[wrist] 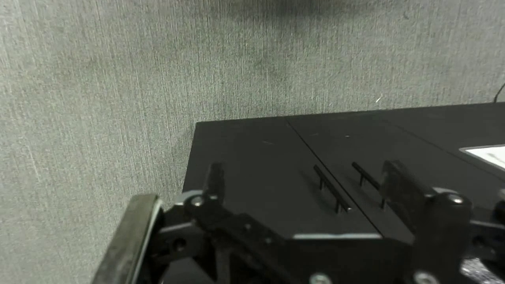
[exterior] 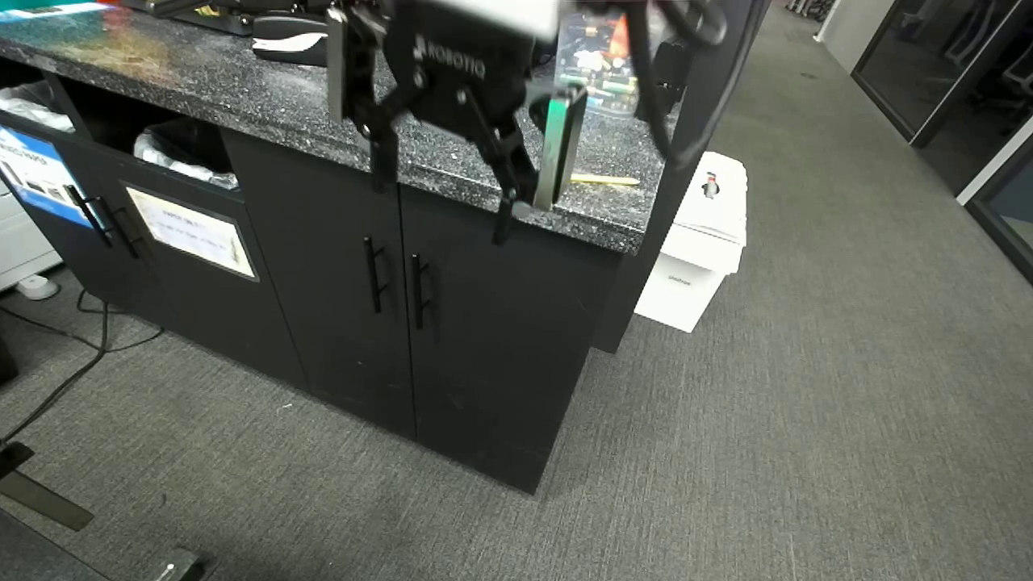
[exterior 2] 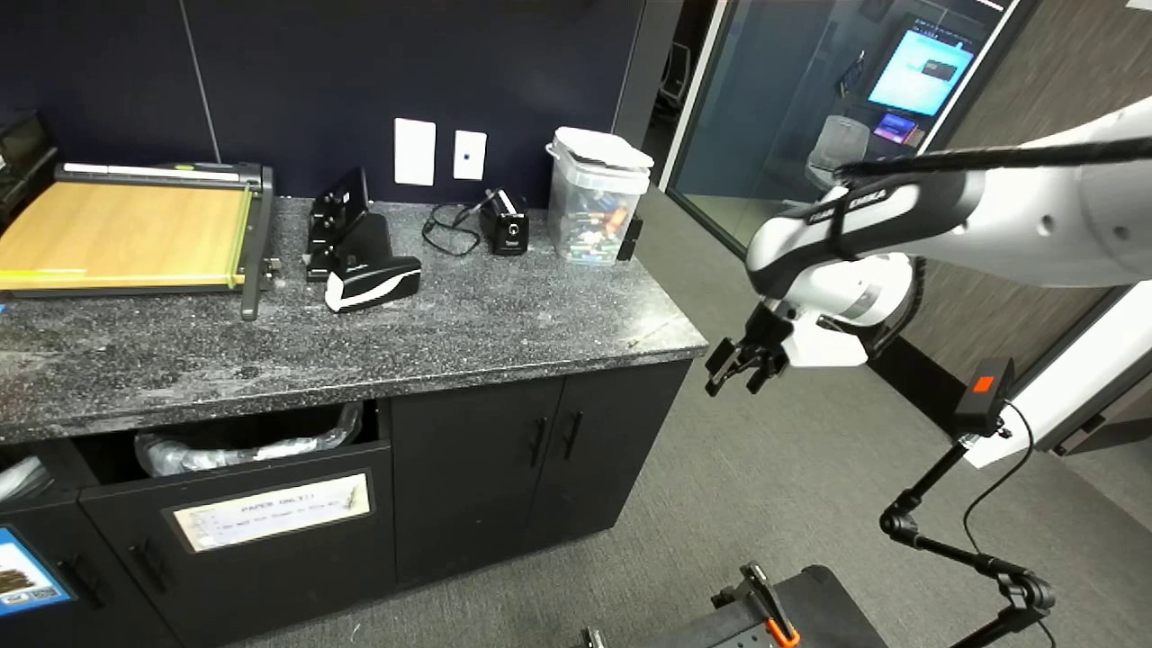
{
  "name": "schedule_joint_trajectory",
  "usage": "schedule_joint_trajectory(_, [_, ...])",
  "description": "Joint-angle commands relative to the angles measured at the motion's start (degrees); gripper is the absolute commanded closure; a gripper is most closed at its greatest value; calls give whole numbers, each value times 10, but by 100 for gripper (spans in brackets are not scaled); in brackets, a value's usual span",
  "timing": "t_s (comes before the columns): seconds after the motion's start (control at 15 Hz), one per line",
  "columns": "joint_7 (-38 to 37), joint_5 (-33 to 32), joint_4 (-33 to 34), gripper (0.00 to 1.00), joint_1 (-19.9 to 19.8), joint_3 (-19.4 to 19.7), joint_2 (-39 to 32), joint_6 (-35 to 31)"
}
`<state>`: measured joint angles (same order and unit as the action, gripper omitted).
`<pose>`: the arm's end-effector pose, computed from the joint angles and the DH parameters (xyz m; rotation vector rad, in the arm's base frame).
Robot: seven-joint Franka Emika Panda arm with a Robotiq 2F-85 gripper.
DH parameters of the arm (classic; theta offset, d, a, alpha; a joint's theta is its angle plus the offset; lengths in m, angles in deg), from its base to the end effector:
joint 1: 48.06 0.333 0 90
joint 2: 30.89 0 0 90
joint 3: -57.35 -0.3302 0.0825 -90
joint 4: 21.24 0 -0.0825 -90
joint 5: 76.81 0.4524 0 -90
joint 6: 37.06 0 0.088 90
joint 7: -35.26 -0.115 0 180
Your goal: Open the right door of the cabinet
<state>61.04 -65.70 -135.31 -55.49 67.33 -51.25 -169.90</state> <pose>0.6303 -0.1911 0.2422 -3.0597 -0.0347 -0.0180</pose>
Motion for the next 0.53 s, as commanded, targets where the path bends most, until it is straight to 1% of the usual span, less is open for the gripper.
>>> schedule_joint_trajectory(0.0, [1,25,84,0,-37,-62,-136,-89])
schedule_joint_trajectory(0.2, [-24,0,150,0,-44,-96,-246,-161])
schedule_joint_trajectory(0.47, [-38,-25,231,0,-46,-123,-365,-225])
